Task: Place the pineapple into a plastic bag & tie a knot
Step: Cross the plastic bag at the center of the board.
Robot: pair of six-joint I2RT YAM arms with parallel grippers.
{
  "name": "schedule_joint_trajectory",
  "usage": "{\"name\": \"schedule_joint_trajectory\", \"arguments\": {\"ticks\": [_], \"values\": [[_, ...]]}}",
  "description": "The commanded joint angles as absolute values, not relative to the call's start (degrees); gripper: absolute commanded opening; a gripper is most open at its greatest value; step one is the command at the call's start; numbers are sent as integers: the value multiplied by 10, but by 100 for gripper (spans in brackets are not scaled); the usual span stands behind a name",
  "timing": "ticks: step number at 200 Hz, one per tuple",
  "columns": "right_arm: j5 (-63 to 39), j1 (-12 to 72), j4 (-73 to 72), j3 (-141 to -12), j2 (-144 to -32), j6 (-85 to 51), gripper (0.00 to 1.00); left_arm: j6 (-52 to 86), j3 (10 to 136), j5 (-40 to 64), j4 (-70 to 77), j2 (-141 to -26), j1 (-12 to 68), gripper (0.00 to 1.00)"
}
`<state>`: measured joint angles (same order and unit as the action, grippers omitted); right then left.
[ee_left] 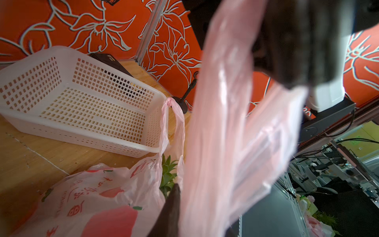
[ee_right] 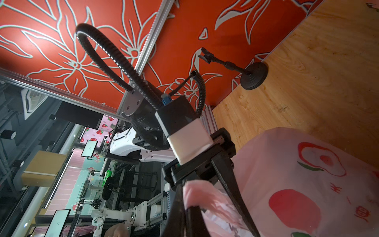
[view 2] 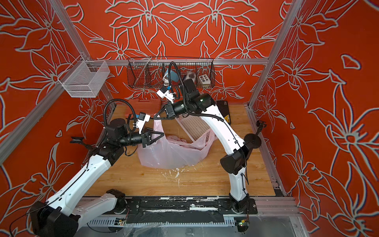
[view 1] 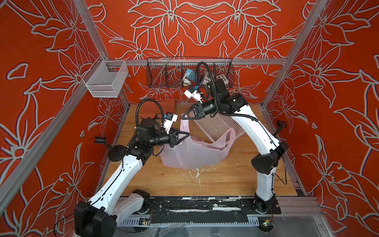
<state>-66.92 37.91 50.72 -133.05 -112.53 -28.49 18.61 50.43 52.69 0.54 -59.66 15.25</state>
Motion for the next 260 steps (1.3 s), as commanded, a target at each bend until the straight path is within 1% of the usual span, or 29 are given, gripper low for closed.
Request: {"name": "schedule_joint_trajectory", "arguments": {"ticks": [1, 29, 32, 45, 56, 65, 78, 99, 123, 145, 158, 182, 204, 229, 248, 260], "values": [[-662, 374, 462, -1324, -1125, -287, 0, 224, 495, 540, 62, -604, 156, 15], [-626, 374, 478, -1315, -1125, -270, 0, 240, 492, 531, 91, -611, 156, 0], [-615, 374, 490, -1317, -1126, -264, 0, 240, 493, 529, 91, -611, 156, 0], [-540, 367, 550, -1331, -1126, -226, 15, 226, 497, 513, 74, -610, 156, 0], [-480, 349, 579, -1323, -1118, -215, 30, 207, 504, 503, 45, -608, 156, 0], [-437, 330, 582, -1292, -1099, -214, 37, 190, 511, 495, 16, -607, 156, 0], [-389, 299, 550, -1211, -1048, -222, 47, 174, 516, 491, -12, -604, 156, 0], [-294, 253, 529, -1092, -958, -217, 57, 167, 517, 478, -30, -596, 154, 0], [-171, 212, 534, -971, -847, -208, 65, 163, 523, 465, -41, -591, 153, 0], [-108, 167, 519, -853, -756, -219, 71, 163, 530, 466, -44, -595, 152, 0], [-114, 131, 508, -796, -724, -227, 73, 162, 534, 469, -48, -598, 152, 0], [-228, 74, 437, -701, -699, -263, 73, 158, 536, 474, -51, -598, 152, 0], [-297, 70, 385, -667, -723, -281, 73, 157, 534, 478, -54, -598, 152, 0], [-308, 69, 332, -642, -743, -301, 72, 157, 530, 480, -56, -595, 151, 0], [-347, 67, 305, -636, -766, -308, 70, 160, 527, 482, -54, -594, 152, 0], [-369, 67, 286, -629, -777, -316, 67, 161, 527, 482, -54, -593, 152, 0]]}}
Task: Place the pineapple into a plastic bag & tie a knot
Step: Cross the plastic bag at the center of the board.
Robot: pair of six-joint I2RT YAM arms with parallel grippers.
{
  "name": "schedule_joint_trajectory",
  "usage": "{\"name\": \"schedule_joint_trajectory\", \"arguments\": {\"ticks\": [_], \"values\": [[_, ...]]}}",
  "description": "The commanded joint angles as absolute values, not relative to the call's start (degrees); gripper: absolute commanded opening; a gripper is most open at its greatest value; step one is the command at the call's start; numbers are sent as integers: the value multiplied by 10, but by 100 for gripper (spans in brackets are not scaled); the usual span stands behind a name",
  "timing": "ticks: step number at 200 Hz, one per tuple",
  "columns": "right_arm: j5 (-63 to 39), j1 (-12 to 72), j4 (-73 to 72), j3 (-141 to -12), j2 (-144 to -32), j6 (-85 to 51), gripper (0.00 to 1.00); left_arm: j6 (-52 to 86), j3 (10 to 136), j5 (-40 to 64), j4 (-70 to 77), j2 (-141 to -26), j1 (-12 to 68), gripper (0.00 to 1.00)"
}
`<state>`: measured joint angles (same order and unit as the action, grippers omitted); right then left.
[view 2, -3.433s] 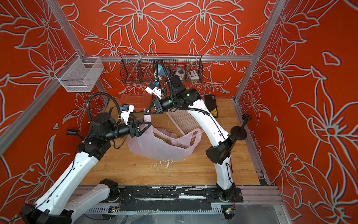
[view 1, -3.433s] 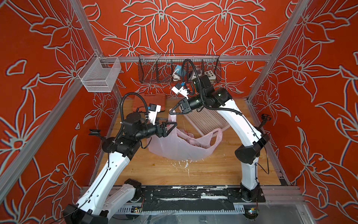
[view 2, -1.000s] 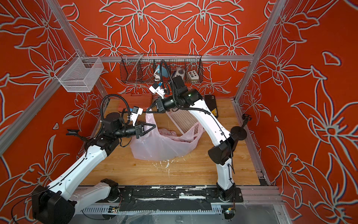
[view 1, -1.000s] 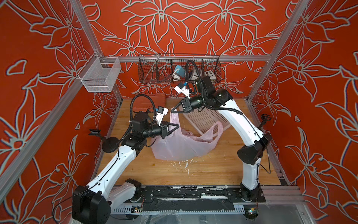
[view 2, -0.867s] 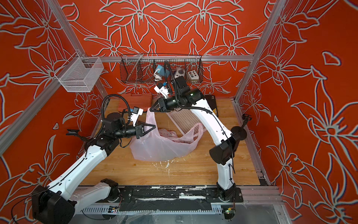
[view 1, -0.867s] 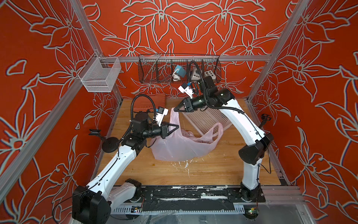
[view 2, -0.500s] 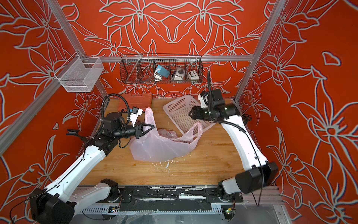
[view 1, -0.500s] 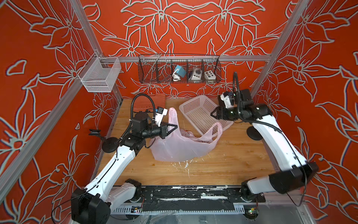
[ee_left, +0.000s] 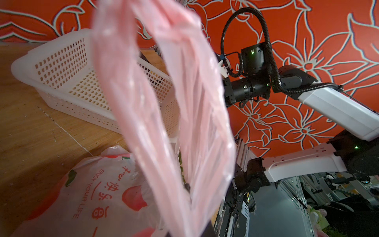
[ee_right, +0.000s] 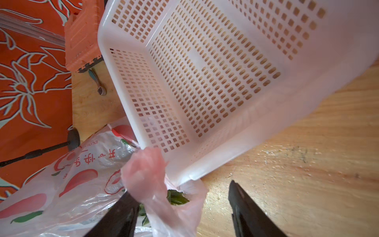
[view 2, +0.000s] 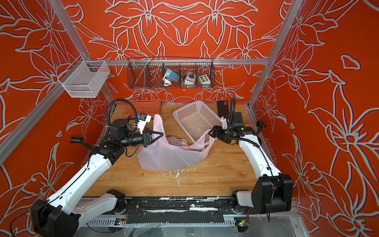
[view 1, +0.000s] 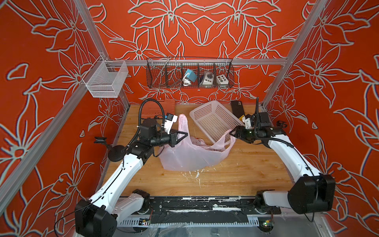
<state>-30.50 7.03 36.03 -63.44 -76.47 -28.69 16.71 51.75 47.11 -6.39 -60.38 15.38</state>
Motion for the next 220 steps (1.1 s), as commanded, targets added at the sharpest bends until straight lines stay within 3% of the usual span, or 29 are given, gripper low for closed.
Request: {"name": "schedule_joint_trajectory", "arguments": {"ticks": [1, 17, 55, 104, 153, 220], "values": [[-371, 68, 284, -628, -778, -318, 67, 162, 527, 482, -55, -594, 152, 0], [-405, 67, 246, -613, -784, -337, 55, 161, 528, 480, -57, -592, 152, 0], [-515, 68, 165, -599, -746, -419, 0, 171, 531, 463, -61, -582, 150, 0], [-533, 72, 221, -738, -619, -464, 0, 192, 562, 449, -89, -537, 138, 0], [-573, 85, 253, -851, -617, -486, 0, 224, 610, 528, -123, -551, 127, 0], [-534, 256, 294, -823, -690, -395, 0, 252, 525, 573, -60, -598, 132, 0]]}}
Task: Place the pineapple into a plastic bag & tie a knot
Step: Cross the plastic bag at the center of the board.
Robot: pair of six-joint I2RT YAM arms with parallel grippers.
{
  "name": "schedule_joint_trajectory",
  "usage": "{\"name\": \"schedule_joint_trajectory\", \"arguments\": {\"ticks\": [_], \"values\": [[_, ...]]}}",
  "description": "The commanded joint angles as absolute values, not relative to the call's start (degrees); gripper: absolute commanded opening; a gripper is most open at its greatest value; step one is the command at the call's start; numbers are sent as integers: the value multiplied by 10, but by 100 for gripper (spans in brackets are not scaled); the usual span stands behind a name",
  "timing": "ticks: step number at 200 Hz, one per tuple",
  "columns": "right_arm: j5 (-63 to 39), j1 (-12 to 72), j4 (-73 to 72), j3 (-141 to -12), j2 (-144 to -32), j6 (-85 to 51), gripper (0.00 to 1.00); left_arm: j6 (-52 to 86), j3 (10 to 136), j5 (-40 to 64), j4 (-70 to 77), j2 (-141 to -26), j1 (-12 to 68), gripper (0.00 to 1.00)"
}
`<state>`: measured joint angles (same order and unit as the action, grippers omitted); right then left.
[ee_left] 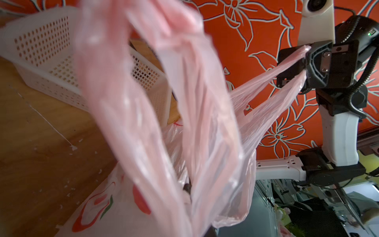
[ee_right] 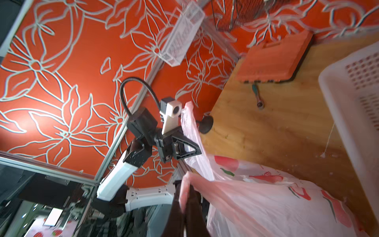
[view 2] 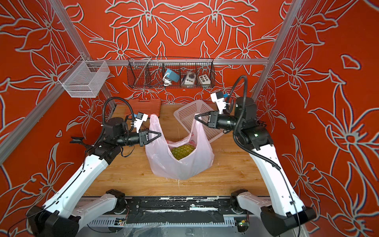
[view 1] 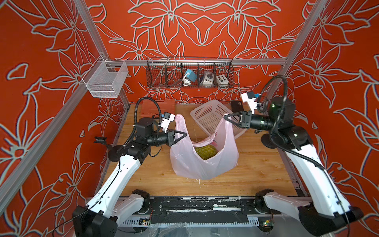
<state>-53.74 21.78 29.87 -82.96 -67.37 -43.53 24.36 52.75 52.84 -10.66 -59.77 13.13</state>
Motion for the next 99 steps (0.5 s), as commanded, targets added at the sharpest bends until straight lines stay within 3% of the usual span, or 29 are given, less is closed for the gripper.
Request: {"name": "schedule_joint_trajectory", "arguments": {"ticks": [1, 60, 99], "values": [[-535, 257, 294, -822, -691, -394, 0, 251, 525, 574, -61, -598, 132, 0], [-543, 311, 326, -812, -764, -268, 0, 189, 569, 634, -156, -647, 162, 0], [-548, 330, 375, -873, -824, -208, 0, 168, 598, 648, -196, -687, 183, 0]]}}
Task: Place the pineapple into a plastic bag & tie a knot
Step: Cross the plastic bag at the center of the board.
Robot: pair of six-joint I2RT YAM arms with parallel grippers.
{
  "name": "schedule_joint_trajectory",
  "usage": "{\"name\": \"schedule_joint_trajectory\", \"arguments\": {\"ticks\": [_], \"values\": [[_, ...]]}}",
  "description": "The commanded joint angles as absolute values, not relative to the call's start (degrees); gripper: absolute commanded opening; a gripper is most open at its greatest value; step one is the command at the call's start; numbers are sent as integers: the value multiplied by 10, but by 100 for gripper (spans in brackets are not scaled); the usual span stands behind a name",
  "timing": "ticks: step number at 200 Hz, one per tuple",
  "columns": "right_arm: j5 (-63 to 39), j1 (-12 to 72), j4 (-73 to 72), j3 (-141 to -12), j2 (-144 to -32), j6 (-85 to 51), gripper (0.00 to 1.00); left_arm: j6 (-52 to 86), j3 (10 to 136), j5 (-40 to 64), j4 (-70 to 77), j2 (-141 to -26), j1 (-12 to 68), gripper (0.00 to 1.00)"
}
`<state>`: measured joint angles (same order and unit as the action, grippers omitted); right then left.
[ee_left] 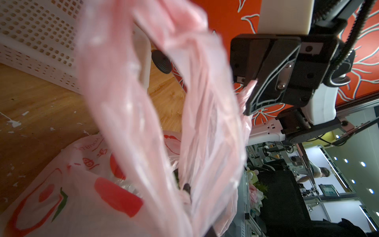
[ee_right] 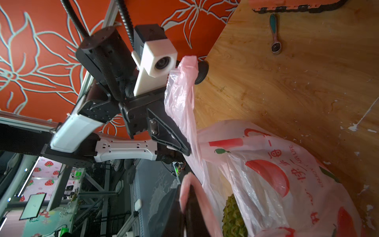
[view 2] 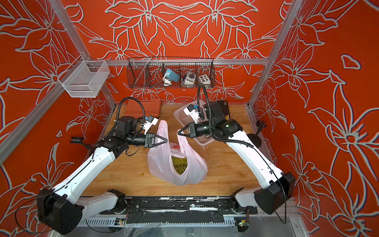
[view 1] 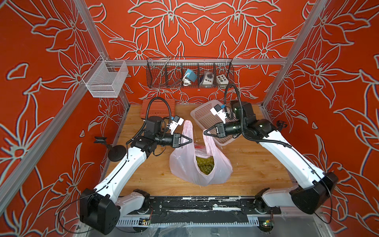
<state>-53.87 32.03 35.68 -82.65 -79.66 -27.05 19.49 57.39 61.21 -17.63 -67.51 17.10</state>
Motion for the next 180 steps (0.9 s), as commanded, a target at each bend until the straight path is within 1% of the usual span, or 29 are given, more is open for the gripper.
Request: {"name": "schedule_joint_trajectory", "arguments": {"ticks": [1, 33, 52, 66, 91, 116, 144, 180], "values": [[-548, 331, 376, -875, -825, -206, 0, 168, 599, 648, -196, -688, 184, 0], [-537, 334, 387, -968, -863, -200, 0, 175, 610, 637, -178, -695, 188, 0], [-537, 337, 399, -1037, -883, -193, 0, 168, 614, 618, -171, -678, 188, 0], [-536, 340, 397, -1059, -885, -183, 0, 154, 619, 595, -176, -660, 188, 0], [-529, 340, 383, -1034, -883, -175, 0, 131, 624, 571, -192, -643, 188, 0], [-525, 340, 368, -986, -886, -181, 0, 133, 613, 577, -203, -643, 188, 0], [-519, 340, 371, -967, -883, -175, 0, 139, 597, 577, -189, -633, 188, 0], [-508, 340, 381, -939, -865, -151, 0, 112, 634, 597, -251, -656, 188, 0]]}}
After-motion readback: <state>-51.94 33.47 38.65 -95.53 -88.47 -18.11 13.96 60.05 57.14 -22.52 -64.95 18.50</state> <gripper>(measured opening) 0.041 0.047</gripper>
